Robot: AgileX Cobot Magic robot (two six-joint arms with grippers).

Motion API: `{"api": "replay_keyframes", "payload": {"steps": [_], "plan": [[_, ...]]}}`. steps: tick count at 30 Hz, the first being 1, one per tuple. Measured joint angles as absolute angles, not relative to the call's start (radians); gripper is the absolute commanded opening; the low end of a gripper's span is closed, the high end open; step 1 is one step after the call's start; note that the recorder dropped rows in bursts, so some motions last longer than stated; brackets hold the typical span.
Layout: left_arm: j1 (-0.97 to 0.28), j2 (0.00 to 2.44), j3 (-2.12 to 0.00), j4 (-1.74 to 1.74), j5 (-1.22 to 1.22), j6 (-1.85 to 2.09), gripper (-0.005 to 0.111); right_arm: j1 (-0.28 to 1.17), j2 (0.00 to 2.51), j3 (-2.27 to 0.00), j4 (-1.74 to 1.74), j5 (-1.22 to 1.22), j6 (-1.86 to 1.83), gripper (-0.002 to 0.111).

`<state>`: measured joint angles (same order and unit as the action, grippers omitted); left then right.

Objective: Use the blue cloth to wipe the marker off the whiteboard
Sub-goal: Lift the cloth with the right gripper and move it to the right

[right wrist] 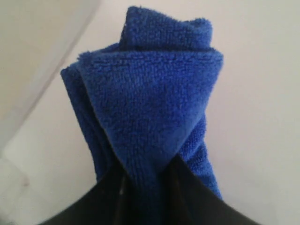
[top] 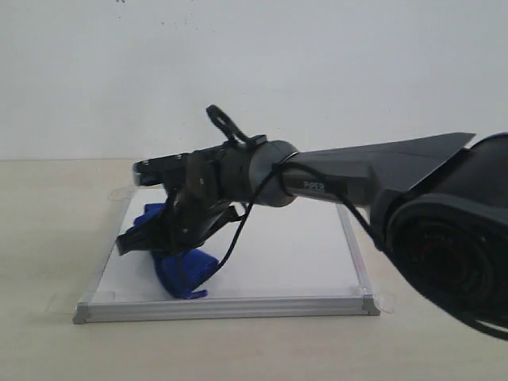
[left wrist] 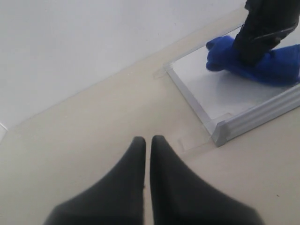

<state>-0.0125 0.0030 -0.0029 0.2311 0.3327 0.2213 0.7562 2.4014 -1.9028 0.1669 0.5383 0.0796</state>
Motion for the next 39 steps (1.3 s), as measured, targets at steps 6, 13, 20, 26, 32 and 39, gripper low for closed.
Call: {"api": "replay_keyframes", "payload": {"steps": [6, 13, 20, 26, 32, 39], "plan": [[-0.013, 0.003, -0.003, 0.231, 0.333, 0.221, 0.004, 0.806, 2.401, -1.903, 0.185, 0.539, 0.013, 0.000], [-0.013, 0.003, -0.003, 0.231, 0.333, 0.221, 0.004, 0.711, 2.394, -1.909, 0.049, 0.685, 0.047, 0.000], [-0.013, 0.003, -0.003, 0.231, 0.333, 0.221, 0.004, 0.548, 2.384, -1.913, -0.013, 0.812, 0.103, 0.000], [-0.013, 0.003, -0.003, 0.231, 0.333, 0.221, 0.004, 0.517, 2.380, -1.917, -0.017, 0.868, 0.098, 0.000], [-0.013, 0.003, -0.003, 0.231, 0.333, 0.221, 0.004, 0.517, 2.352, -1.909, -0.033, 0.936, 0.087, 0.000], [-0.013, 0.003, -0.003, 0.231, 0.333, 0.221, 0.004, 0.508, 2.164, -1.894, -0.082, 0.999, 0.071, 0.000]]}}
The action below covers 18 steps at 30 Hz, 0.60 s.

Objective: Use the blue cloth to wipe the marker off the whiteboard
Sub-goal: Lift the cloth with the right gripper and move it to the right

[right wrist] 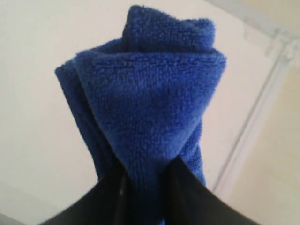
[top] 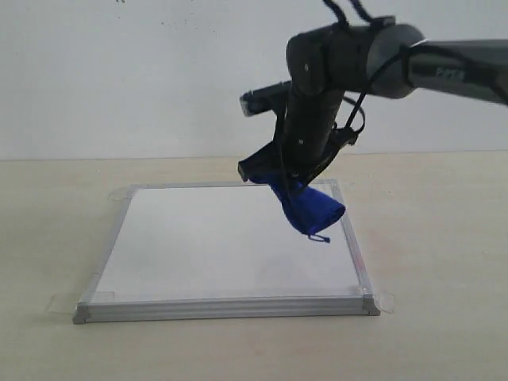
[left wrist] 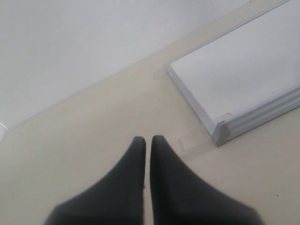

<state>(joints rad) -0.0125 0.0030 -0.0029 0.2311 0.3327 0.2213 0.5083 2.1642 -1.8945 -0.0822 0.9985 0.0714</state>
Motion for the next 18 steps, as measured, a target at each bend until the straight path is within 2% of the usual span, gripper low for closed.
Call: {"api": "replay_keyframes", "payload": {"steps": [10, 14, 16, 18], "plan": [[-0.013, 0.003, -0.003, 0.231, 0.333, 0.221, 0.004, 0.507, 1.990, -1.838, -0.268, 1.201, 0.065, 0.000], [-0.013, 0.003, -0.003, 0.231, 0.333, 0.221, 0.004, 0.507, 1.836, -1.559, -0.411, 1.095, 0.166, 0.000], [-0.013, 0.003, -0.003, 0.231, 0.333, 0.221, 0.004, 0.506, 1.740, -1.358, -0.560, 0.950, 0.419, 0.000], [-0.013, 0.003, -0.003, 0.231, 0.333, 0.221, 0.004, 0.500, 1.722, -1.260, -0.638, 0.792, 0.634, 0.000]]}}
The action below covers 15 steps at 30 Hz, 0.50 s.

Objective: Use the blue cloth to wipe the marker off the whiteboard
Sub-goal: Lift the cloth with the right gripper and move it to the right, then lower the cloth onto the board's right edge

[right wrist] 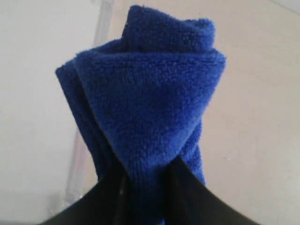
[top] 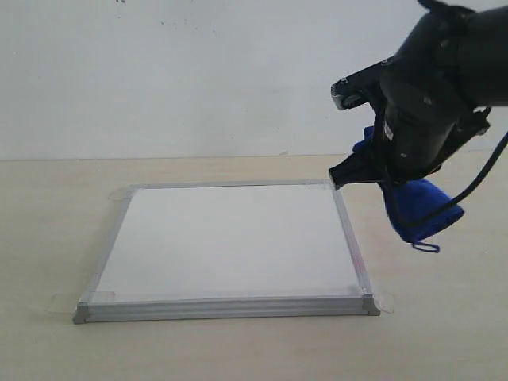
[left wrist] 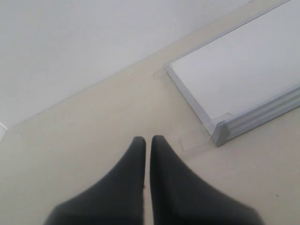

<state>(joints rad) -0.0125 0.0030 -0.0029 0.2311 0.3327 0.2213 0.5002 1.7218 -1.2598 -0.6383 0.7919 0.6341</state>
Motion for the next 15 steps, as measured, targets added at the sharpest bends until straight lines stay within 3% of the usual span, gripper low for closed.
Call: {"api": "replay_keyframes", "payload": {"steps": [2, 5, 9, 15], "plan": [[-0.013, 0.003, -0.003, 0.231, 0.333, 0.221, 0.004, 0.478, 1.748, -1.233, -0.622, 0.643, 0.789, 0.000], [-0.013, 0.003, -0.003, 0.231, 0.333, 0.221, 0.004, 0.394, 1.805, -1.286, -0.434, 0.601, 0.738, 0.000], [-0.013, 0.003, -0.003, 0.231, 0.333, 0.221, 0.004, 0.286, 1.855, -1.395, -0.173, 0.740, 0.447, 0.000], [-0.013, 0.003, -0.003, 0.231, 0.333, 0.221, 0.004, 0.237, 1.909, -1.596, -0.065, 0.992, 0.241, 0.000]]}}
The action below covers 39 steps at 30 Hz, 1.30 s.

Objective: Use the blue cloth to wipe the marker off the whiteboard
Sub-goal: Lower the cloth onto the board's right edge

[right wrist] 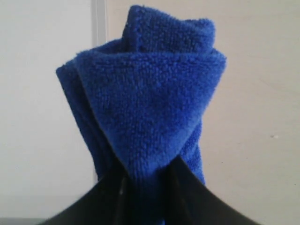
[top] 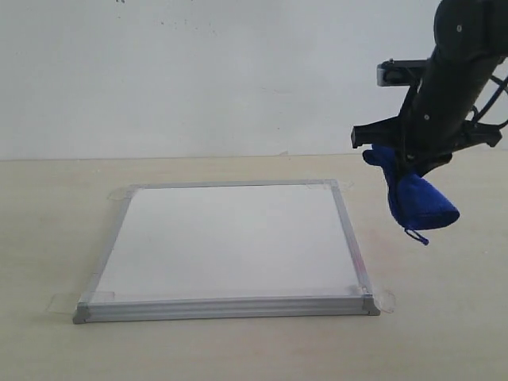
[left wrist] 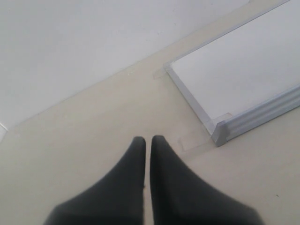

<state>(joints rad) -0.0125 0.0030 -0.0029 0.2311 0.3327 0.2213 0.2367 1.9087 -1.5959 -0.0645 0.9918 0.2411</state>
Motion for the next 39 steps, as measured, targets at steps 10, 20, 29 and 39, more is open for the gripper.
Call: {"api": "replay_keyframes", "payload": {"steps": [10, 20, 29, 39], "plan": [[-0.013, 0.003, -0.003, 0.231, 0.333, 0.221, 0.004, 0.237, 2.065, -1.913, -0.037, 1.212, 0.185, 0.000], [-0.013, 0.003, -0.003, 0.231, 0.333, 0.221, 0.004, 0.237, 2.244, -1.993, -0.024, 1.220, 0.194, 0.000], [-0.013, 0.003, -0.003, 0.231, 0.333, 0.221, 0.004, 0.237, 2.313, -1.993, -0.022, 1.222, 0.227, 0.000], [-0.013, 0.003, -0.003, 0.231, 0.333, 0.221, 0.004, 0.237, 2.351, -1.994, -0.009, 1.193, 0.237, 0.000]]}}
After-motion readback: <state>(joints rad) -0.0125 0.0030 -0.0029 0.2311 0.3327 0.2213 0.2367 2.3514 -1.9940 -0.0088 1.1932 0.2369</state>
